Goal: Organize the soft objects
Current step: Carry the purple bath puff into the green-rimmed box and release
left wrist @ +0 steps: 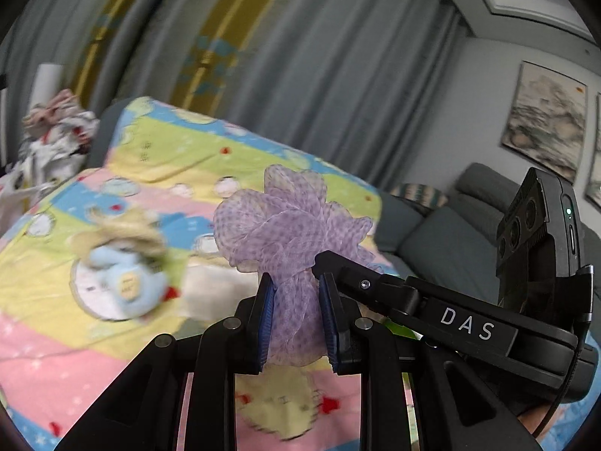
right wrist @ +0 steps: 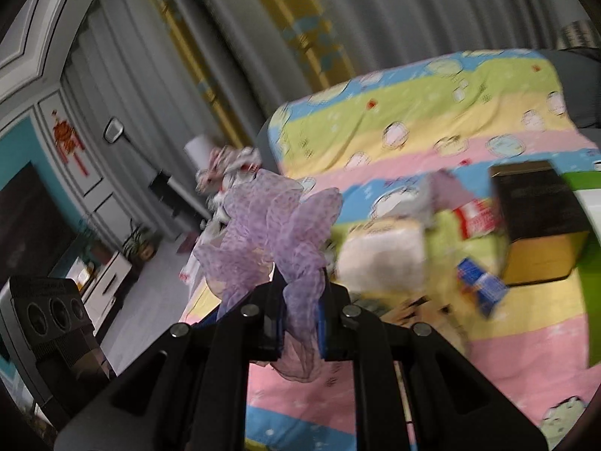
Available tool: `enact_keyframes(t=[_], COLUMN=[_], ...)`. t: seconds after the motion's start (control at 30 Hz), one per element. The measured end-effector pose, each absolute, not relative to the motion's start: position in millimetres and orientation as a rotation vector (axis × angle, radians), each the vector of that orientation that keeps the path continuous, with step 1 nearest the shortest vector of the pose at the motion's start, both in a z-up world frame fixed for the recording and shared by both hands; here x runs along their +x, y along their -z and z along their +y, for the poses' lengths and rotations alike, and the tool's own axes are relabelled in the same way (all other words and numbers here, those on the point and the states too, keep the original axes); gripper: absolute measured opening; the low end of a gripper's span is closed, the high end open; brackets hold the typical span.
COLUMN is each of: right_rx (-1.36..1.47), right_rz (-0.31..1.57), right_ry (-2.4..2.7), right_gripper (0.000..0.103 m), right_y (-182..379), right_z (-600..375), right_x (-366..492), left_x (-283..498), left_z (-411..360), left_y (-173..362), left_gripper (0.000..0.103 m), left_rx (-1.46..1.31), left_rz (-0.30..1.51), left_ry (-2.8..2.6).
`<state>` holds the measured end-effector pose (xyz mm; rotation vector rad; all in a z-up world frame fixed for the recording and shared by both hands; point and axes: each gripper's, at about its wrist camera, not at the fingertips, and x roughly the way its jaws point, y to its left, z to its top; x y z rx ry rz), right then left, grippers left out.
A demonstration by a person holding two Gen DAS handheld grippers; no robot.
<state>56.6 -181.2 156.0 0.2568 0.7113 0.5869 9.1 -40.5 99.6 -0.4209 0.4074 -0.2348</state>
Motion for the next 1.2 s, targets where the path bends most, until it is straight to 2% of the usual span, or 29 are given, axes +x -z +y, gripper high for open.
enact_keyframes(t=[0.23,0.5,0.87,1.2], right_rx=[0.313,0.417,0.498,0.637], right_rz=[0.616,0.558,0.524,0.586], right_ry=[-0.469,-0.282,0.030,0.246], right_gripper=[0.013,0.013,0.014,0.014], right_y=[-183.1,-178.4,-156.0,-120.1], right_z=[-250.6,-333.1,-421.7,-481.1], right_x=[58.2,59.4,55.2,47.8], left_x=[41.5,77.9,118.8,148.2], left_z=[-102.9,-185.9,-286.3,-350.5], left_y=[-121.9,-123.9,-99.3,-56.7], left_gripper=[0.024,0.024,0.024,0.024], left_rx=[-0.364,-0.277,-0.235,-0.257], left_rz=[0.401,0.450,0.551,0.760], left_ry=[0.363,0.510,0.752,0.885])
